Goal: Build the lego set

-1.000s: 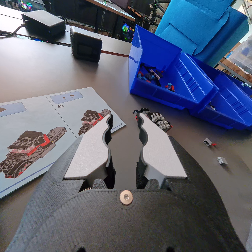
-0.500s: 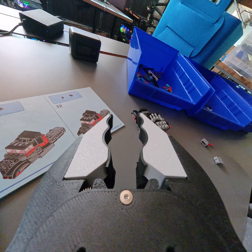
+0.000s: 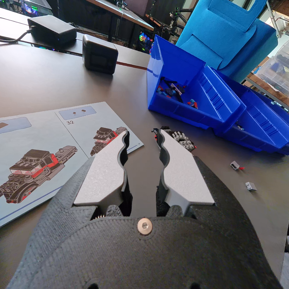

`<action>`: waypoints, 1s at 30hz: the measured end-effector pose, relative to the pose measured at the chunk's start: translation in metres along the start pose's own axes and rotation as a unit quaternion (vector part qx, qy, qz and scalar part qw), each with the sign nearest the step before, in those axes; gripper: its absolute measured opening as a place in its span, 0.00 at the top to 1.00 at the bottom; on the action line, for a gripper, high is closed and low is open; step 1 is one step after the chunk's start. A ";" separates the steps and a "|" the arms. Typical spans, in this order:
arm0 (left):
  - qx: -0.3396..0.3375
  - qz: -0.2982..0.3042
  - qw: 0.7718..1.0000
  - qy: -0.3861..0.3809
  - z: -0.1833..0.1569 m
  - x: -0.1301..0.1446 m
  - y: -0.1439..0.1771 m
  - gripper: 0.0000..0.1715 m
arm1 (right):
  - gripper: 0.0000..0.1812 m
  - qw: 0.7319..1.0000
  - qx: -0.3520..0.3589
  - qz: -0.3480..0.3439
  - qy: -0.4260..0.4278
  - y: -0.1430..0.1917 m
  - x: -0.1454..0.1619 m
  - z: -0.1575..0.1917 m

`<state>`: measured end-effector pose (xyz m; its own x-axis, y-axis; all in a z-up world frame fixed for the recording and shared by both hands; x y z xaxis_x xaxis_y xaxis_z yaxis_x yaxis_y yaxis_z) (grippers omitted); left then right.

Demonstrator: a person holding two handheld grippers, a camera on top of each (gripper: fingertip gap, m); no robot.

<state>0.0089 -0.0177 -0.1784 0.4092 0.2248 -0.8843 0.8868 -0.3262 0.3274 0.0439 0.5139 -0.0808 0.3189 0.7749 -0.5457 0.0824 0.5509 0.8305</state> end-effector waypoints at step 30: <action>-0.029 0.022 0.999 -0.020 -0.002 0.004 -0.005 0.78 | 0.94 0.975 -0.063 -0.206 -0.052 -0.193 -0.064 0.042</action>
<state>0.0066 -0.0135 -0.1833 0.4408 0.1739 -0.8806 0.8792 -0.2812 0.3846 0.0476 0.3447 -0.2010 0.3786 0.4476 -0.8101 0.1089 0.8476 0.5193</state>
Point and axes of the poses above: each gripper's, where its closed fingertips meet, y back along the fingers, x out of its underside, z = x × y across the jaws, the point moved 6 cm from there along y, back along the fingers, and after that the axes turned 9 degrees about -x, right-handed, at the moved point
